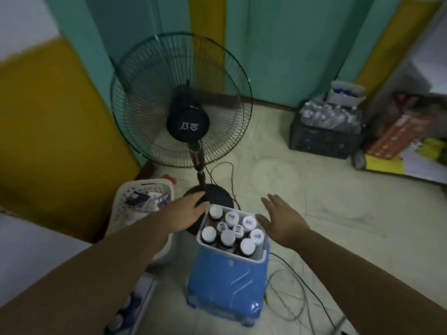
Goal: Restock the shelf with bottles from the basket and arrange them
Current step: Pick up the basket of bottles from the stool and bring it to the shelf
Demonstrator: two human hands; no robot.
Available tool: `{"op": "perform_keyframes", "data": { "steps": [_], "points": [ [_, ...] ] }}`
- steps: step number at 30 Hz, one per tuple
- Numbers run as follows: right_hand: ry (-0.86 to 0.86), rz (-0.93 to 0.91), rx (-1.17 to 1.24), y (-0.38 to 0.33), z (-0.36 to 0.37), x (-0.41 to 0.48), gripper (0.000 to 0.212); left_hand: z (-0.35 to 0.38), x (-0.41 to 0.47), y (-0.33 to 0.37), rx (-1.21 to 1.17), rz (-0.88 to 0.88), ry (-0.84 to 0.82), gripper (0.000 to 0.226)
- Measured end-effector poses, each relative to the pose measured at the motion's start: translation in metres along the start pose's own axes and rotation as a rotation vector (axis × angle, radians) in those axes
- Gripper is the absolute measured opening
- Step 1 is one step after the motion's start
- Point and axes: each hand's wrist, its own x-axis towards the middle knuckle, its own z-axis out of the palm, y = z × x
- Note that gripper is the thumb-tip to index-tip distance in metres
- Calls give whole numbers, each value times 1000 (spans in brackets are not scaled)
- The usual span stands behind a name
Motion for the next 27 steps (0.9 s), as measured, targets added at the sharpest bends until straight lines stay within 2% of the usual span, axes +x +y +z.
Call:
{"op": "perform_keyframes", "data": {
  "steps": [3,7,10,13,16,18,21,24,27],
  "points": [
    [-65,201,243,41,44,22,53,44,42,-16,-176,-160,-46,48],
    [-177,428,559,63,111,56,45,93,96,-44,-355,-304,-26,47],
    [-174,562,699,67,161,81,44,127,130,-67,-473,-413,-15,46],
    [-93,641,829,63,202,96,49,162,158,-83,-643,-471,57,52],
    [-54,712,881,52,223,107,69,188,178,-87,-717,-517,107,55],
    [-8,762,918,47,232,111,79,199,187,-90,-710,-558,146,64],
    [78,724,904,47,239,112,76,199,191,-93,-753,-645,148,78],
    [59,636,792,51,236,104,71,200,183,-98,-884,-633,138,87],
    [-2,506,640,44,224,93,73,208,151,-114,-1045,-635,173,76]
  ]
}}
